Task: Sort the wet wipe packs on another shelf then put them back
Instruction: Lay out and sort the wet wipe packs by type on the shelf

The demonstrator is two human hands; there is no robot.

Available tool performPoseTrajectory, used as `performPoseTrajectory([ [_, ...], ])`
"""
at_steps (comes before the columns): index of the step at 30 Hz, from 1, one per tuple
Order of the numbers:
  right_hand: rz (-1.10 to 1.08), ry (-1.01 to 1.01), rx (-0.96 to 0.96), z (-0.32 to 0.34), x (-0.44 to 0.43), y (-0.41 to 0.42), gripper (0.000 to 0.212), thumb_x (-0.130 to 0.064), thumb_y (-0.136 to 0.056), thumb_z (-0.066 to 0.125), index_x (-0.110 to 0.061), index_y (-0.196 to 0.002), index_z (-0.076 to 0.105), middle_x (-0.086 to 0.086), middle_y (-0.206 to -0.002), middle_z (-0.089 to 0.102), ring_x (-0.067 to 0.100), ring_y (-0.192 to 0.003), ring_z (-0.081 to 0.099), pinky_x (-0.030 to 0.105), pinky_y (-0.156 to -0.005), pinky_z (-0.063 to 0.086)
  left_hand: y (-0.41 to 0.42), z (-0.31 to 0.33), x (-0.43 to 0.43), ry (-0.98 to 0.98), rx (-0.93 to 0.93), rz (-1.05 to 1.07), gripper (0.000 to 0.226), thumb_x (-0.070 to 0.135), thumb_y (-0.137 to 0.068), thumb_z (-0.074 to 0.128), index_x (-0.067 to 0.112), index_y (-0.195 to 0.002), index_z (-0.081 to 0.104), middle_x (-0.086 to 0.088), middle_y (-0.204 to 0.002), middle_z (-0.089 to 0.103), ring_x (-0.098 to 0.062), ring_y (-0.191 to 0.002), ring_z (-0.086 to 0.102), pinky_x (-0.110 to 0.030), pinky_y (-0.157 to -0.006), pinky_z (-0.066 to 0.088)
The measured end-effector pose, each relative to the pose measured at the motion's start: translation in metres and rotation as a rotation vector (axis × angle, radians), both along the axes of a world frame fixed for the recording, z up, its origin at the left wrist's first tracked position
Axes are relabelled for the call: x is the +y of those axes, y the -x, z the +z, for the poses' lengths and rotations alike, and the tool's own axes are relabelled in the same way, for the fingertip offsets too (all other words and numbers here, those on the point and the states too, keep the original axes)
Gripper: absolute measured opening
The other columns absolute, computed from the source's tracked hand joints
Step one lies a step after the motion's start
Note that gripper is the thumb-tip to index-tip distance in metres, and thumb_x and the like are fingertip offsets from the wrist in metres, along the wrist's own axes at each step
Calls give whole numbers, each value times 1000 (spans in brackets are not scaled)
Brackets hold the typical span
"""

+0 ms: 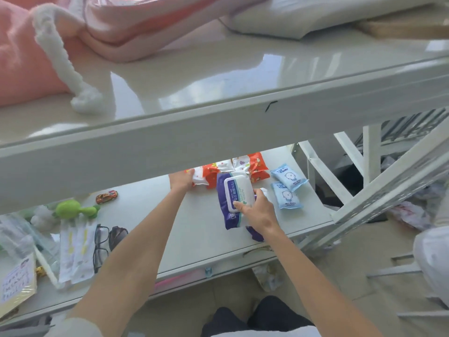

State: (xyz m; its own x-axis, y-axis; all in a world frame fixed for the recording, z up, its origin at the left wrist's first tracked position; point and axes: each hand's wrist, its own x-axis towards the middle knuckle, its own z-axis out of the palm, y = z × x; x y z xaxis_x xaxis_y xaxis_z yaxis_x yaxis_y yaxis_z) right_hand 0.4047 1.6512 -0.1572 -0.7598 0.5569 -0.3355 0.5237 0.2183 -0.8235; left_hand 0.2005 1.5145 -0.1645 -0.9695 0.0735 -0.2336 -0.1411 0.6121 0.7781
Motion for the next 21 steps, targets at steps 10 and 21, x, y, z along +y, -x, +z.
performPoseTrajectory([
  [10, -5, -314, -221, -16, 42, -32, 61, -63, -91, 45, -15, -123, 66, 20, -120, 58, 33, -110, 49, 42, -101, 42, -170, -25, 59, -223, -379, -90, 78, 75, -84, 59, 7, -122, 60, -4, -113, 71, -18, -97, 70, -30, -81, 54],
  [21, 164, 101, 4, -32, -7, -12, 58, -59, -76, 59, -29, -125, 50, 7, -110, 66, 24, -94, 68, 46, -78, 62, -178, -14, 16, -444, -446, 135, 44, 40, -91, 76, 8, -119, 65, -7, -106, 75, -25, -92, 74, -30, -70, 62],
])
